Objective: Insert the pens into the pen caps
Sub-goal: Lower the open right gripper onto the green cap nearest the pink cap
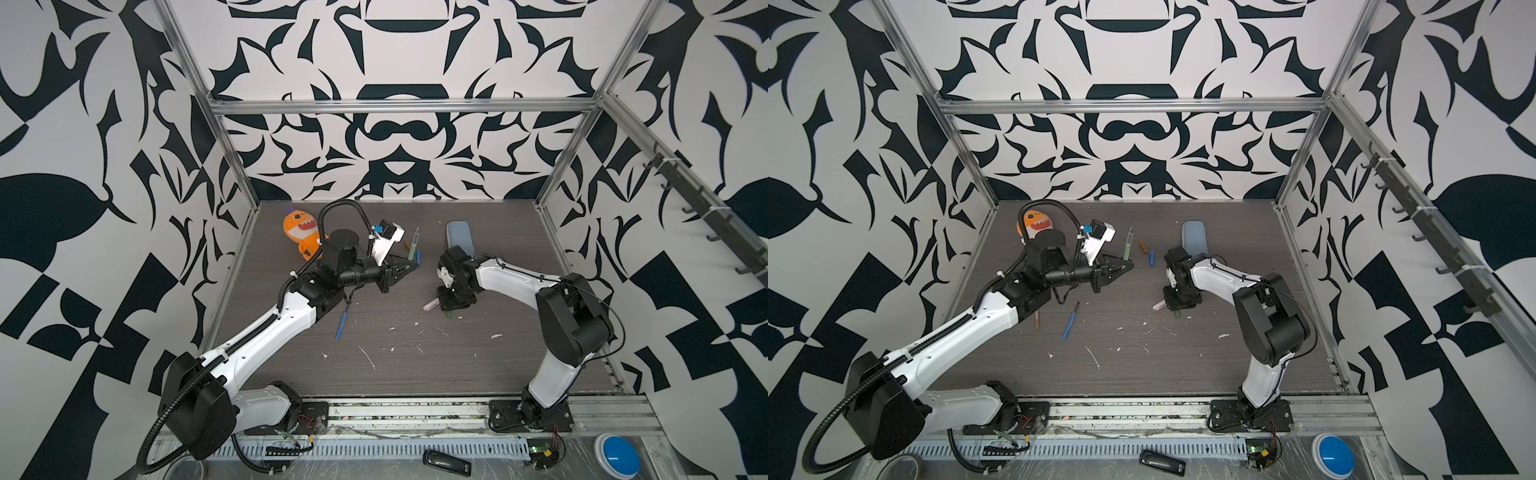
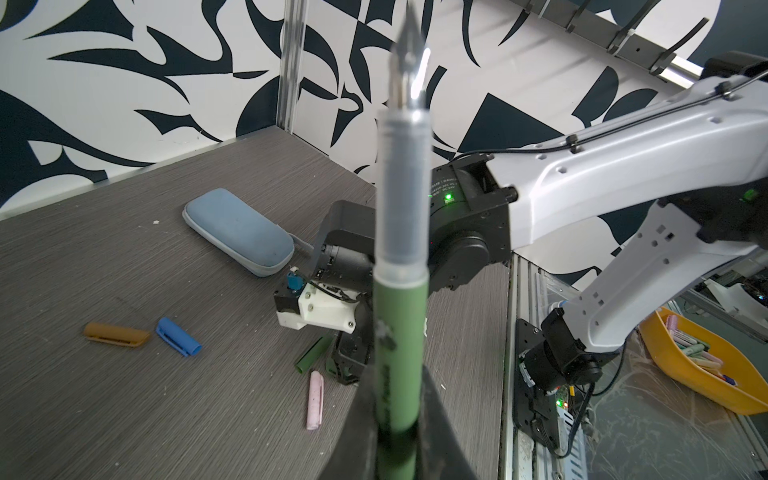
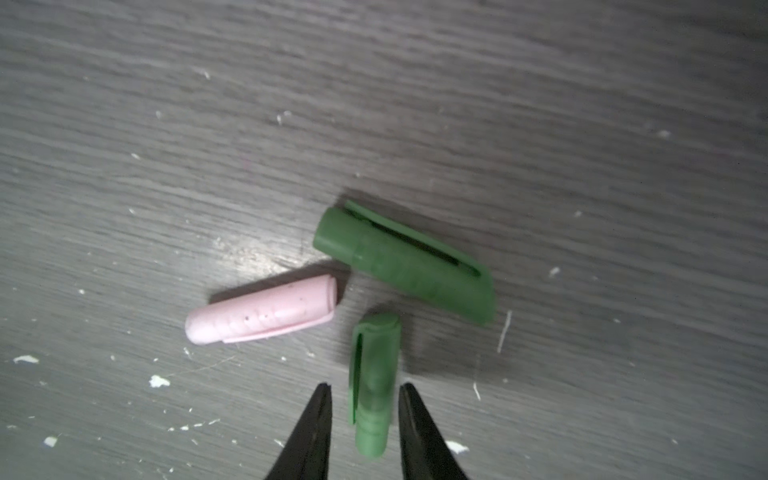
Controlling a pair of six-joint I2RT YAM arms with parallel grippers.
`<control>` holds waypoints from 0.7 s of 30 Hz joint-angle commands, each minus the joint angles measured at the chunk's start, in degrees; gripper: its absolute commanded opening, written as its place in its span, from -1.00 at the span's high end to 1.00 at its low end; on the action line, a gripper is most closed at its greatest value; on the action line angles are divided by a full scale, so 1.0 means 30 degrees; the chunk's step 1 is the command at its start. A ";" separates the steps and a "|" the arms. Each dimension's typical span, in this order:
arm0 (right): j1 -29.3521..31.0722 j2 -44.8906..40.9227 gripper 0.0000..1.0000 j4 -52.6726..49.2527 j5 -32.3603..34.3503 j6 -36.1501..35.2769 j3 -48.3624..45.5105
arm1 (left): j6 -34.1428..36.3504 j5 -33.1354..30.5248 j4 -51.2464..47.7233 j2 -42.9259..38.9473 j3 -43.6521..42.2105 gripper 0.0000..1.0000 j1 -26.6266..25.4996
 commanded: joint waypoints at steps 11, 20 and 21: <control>-0.0134 0.0448 0.57 -0.1366 0.0466 -0.0240 0.1898 | 0.0429 0.0267 -0.0259 -0.0185 0.0435 1.00 -0.0226; -0.0213 0.1001 0.47 -0.1229 0.0213 -0.0423 0.1944 | 0.0506 0.0365 -0.0354 -0.0187 0.0498 1.00 -0.0401; -0.0204 0.1067 0.47 -0.1205 0.0250 -0.0423 0.1929 | 0.0506 0.0374 -0.0383 -0.0199 0.0482 1.00 -0.0440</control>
